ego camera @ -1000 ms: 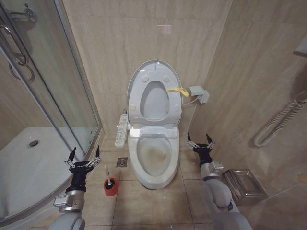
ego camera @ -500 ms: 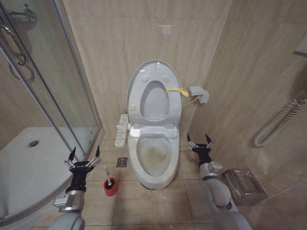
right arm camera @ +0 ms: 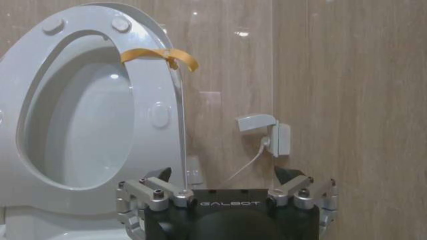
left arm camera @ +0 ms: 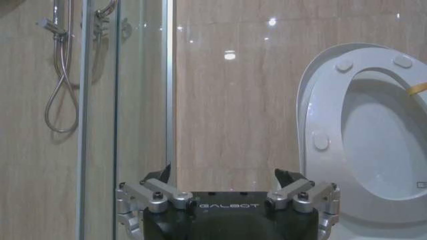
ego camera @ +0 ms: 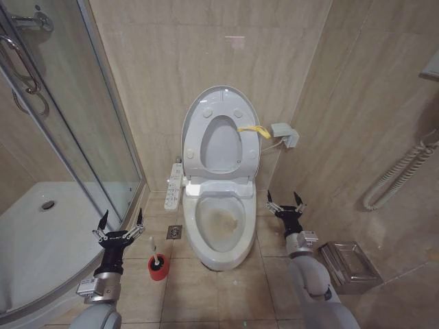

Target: Open the toilet lid, clean the toilet bowl with a toilet brush, close the toilet lid, and flush.

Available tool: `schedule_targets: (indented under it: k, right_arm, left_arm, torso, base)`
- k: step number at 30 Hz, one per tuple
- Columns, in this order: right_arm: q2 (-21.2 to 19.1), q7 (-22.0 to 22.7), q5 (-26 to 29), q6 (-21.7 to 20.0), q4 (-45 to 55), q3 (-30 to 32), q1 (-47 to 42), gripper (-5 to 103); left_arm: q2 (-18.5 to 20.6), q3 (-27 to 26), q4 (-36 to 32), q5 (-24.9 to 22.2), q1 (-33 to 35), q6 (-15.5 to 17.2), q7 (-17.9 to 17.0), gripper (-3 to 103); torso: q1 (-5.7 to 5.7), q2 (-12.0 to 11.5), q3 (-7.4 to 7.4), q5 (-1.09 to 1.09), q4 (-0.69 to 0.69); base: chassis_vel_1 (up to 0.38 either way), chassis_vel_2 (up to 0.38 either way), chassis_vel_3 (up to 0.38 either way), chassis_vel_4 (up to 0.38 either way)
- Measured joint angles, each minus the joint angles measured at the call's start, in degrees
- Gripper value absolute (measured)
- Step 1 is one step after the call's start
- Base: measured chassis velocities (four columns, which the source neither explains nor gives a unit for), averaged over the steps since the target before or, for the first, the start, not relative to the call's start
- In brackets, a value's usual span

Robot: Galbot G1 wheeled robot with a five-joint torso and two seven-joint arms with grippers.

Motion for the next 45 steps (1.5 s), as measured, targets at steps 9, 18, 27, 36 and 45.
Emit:
schedule_targets:
  k: [9,18,27,36,45]
  right_arm:
    - [0.00,0.01,-0.02,0.00,0.00,0.00,0.00,100]
    - [0.00,0.02,-0.03,0.00,0.02,0.00,0.00,100]
    - [0.00,0.02,-0.03,0.01,0.02,0.00,0.00,100]
    - [0.00,0.03,-0.03,0.00,0.02,0.00,0.00,100]
    - [0.00,0.02,-0.03,0.00,0.03,0.00,0.00,100]
  left_arm:
    - [0.00,0.00,0.00,0.00,0.00,0.00,0.00,100]
    - [0.00,0.00,0.00,0.00,0.00,0.00,0.00,100]
    - [0.00,0.00,0.00,0.00,0.00,0.00,0.00,100]
    - [0.00,0.00,0.00,0.00,0.00,0.00,0.00,100]
    - [0.00,0.00,0.00,0.00,0.00,0.00,0.00,100]
  torso:
    - [0.00,0.00,0.00,0.00,0.00]
    - [0.00,0.00,0.00,0.00,0.00]
    - [0.00,0.00,0.00,0.00,0.00]
    - [0.00,0.00,0.00,0.00,0.00]
    - [0.00,0.00,0.00,0.00,0.00]
  base:
    - [0.000,0.000,0.000,0.000]
    - [0.000,0.000,0.000,0.000]
    - [0.000,0.000,0.000,0.000]
    - [0.000,0.000,0.000,0.000]
    - [0.000,0.000,0.000,0.000]
